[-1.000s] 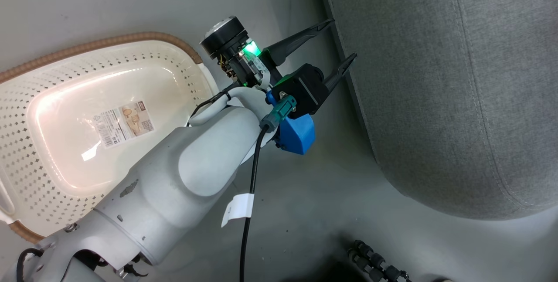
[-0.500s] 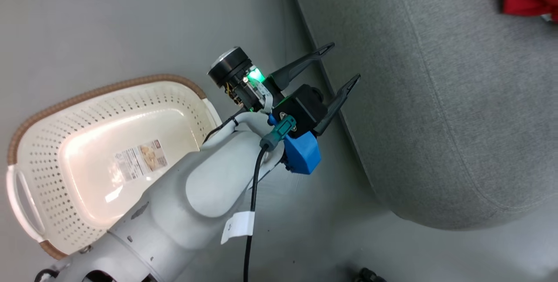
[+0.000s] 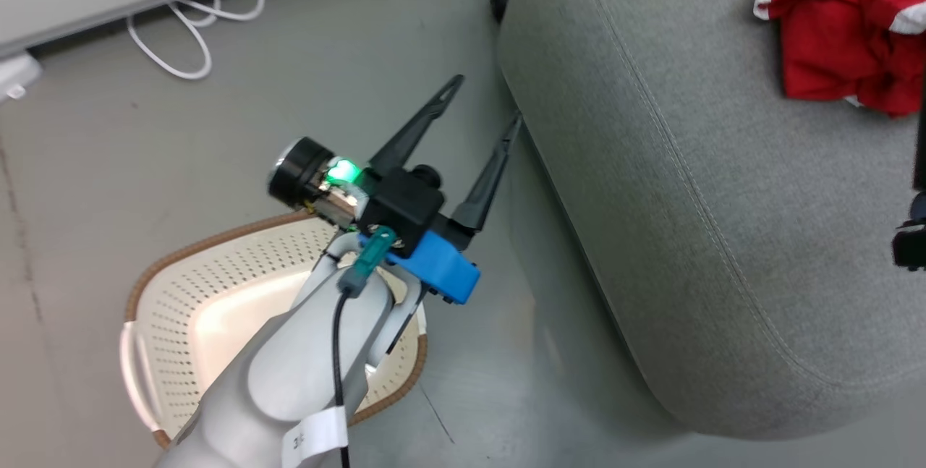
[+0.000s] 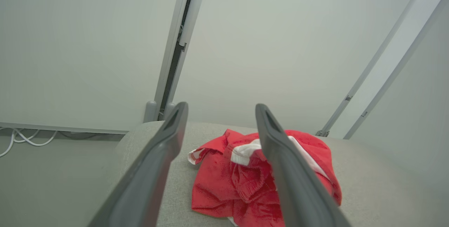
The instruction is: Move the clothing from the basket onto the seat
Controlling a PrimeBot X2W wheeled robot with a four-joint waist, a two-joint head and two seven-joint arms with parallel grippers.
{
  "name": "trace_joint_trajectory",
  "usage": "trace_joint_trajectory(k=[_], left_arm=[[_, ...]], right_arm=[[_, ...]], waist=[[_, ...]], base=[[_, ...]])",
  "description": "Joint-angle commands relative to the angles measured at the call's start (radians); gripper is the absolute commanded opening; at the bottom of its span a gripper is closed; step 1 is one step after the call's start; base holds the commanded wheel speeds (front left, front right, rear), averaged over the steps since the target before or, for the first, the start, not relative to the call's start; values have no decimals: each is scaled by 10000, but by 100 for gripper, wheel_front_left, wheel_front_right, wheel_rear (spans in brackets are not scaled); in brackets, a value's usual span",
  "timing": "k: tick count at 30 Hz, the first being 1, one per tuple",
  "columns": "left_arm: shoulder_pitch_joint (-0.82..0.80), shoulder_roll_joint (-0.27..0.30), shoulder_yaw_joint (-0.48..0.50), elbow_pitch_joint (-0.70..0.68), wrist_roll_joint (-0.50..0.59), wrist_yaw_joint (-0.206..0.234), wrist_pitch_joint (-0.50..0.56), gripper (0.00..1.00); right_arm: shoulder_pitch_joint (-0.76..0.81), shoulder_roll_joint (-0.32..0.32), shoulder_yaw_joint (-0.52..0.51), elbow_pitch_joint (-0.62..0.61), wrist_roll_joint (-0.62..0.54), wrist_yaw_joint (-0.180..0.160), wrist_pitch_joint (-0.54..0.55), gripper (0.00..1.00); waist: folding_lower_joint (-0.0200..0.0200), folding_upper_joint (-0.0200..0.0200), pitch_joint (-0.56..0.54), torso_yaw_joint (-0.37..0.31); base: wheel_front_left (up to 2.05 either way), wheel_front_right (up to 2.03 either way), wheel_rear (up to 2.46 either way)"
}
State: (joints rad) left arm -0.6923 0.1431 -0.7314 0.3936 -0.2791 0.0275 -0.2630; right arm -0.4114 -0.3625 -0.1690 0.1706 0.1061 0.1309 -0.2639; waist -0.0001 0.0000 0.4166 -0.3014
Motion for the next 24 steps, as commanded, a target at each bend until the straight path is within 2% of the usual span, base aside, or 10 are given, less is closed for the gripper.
trace_joint_trajectory(k=[1, 10, 16, 24], left_arm=[[217, 54, 208, -186, 82, 88, -23, 100], [2118, 242, 2175, -1271, 501, 486, -22, 100], [3183, 89, 3245, -1433, 618, 351, -24, 100], [4590, -153, 4472, -1477, 787, 76, -24, 100]], right_arm=[[212, 102, 84, -93, 45, -1, -6, 100], [588, 452, 1656, -408, 199, -1, -6, 100], [870, 756, 2190, -381, 286, -1, -6, 100], [1502, 1259, 2294, -87, 455, -1, -6, 100]], waist=[[1, 0, -590, 487], [1, 0, -1723, 1272], [1, 0, -2416, 1785], [1, 0, -3255, 2218]], base=[[0, 0, 0], [0, 0, 0], [0, 0, 0], [0, 0, 0]])
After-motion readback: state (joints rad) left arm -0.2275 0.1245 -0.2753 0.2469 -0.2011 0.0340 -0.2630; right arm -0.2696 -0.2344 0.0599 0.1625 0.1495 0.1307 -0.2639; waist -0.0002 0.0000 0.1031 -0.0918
